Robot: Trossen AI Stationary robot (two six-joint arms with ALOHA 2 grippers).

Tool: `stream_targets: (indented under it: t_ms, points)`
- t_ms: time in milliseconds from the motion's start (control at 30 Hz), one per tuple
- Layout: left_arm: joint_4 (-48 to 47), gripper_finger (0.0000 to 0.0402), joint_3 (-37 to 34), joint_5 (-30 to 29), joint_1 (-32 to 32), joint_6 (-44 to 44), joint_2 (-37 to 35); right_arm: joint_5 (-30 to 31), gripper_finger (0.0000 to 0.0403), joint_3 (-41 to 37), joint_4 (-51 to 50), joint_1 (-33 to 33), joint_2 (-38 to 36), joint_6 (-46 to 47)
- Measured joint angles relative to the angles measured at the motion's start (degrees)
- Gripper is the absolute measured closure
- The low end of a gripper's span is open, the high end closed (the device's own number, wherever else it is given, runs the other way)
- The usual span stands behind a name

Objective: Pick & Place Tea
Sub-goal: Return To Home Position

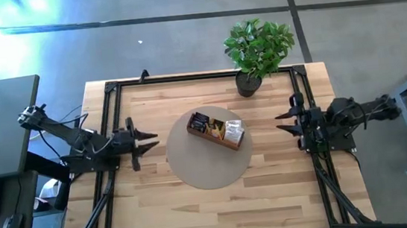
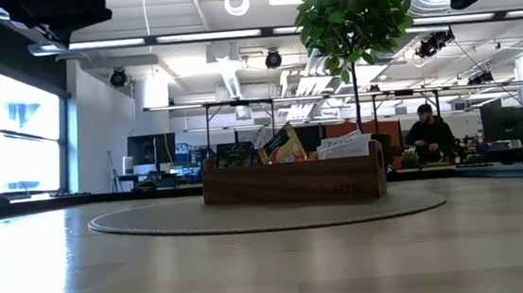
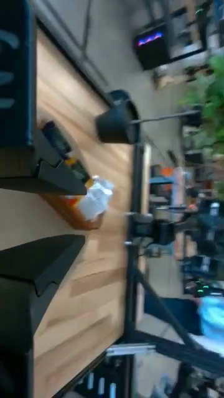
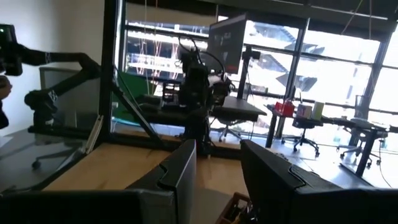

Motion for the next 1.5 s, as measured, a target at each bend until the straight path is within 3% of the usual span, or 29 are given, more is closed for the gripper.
stream_targets:
  t_ms: [67,167,300,500,667,900,1200,1333,1500]
  points:
    - [2.66,0.0291,-1.24,-1.26,0.02,1.59,-0.07,0.02,0.0279,-1.11,0.58,-0.02,-1.15,-0.25]
    - [0.12,0.0291,-1.83,-5.3,0.04,1.69,-0.87,0.02,0.0279,-2.07,0.21,-0.15,-2.97,-0.53]
    - [-1.94,0.0291,-1.8,-6.25,0.04,0.39,-5.19,0.01,0.0279,-2.82,-0.6,-0.15,-5.7,-1.0]
    - [-4.26,0.0291,-2.36,-2.37,0.04,-0.43,-11.35,-0.24,0.0279,-2.85,-2.76,-0.13,-8.79,-1.26]
    - [-2.4,0.0291,-6.82,-0.46,0.04,-1.35,-14.05,-2.07,0.0279,-2.9,-3.98,-0.13,-8.31,-0.45]
    - [6.13,0.0291,-14.04,-0.46,0.04,-1.35,-15.1,-2.15,0.0279,-2.9,-5.42,-0.13,-8.25,0.29]
    - [6.65,0.0291,-16.18,2.6,0.04,-2.21,-15.06,-4.53,0.0279,-2.9,-8.13,-0.13,-8.25,0.76]
    - [12.43,0.0291,-17.21,2.74,0.06,2.23,-15.1,-4.89,0.0279,-2.9,-7.83,-0.13,-8.27,0.11]
    - [21.87,0.0291,-22.3,12.32,0.0,5.29,-14.91,-9.32,0.0279,-2.89,-9.14,-0.13,-8.25,1.57]
